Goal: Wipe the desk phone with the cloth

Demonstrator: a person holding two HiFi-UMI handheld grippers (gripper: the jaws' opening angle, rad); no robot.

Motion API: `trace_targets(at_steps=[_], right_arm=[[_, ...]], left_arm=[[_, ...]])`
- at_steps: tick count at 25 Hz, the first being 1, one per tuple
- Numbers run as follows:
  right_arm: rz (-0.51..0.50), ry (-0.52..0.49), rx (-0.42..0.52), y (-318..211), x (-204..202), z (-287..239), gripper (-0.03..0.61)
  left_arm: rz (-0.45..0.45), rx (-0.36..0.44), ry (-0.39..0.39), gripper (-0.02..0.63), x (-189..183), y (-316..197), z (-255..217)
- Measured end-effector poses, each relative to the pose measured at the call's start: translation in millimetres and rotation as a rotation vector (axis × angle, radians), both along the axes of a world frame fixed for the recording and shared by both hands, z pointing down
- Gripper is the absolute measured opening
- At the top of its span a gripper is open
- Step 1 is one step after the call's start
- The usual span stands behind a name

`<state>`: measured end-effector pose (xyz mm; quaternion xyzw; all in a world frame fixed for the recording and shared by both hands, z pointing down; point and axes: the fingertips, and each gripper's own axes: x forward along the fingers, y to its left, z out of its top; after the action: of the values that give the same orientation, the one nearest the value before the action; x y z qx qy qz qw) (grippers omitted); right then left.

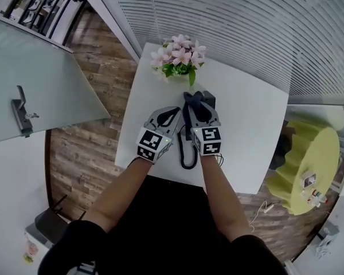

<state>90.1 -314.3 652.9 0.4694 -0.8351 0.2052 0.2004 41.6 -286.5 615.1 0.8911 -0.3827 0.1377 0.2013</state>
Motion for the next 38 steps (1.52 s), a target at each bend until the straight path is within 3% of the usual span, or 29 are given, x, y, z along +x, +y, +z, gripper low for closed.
trace_targets(at_steps=[38], right_arm=[[0.044,-0.008,-0.085,99.5,17.6,46.0,0.114]], left_arm=[[0.060,-0.155,-0.060,0.009,17.4,68.4,73.7]])
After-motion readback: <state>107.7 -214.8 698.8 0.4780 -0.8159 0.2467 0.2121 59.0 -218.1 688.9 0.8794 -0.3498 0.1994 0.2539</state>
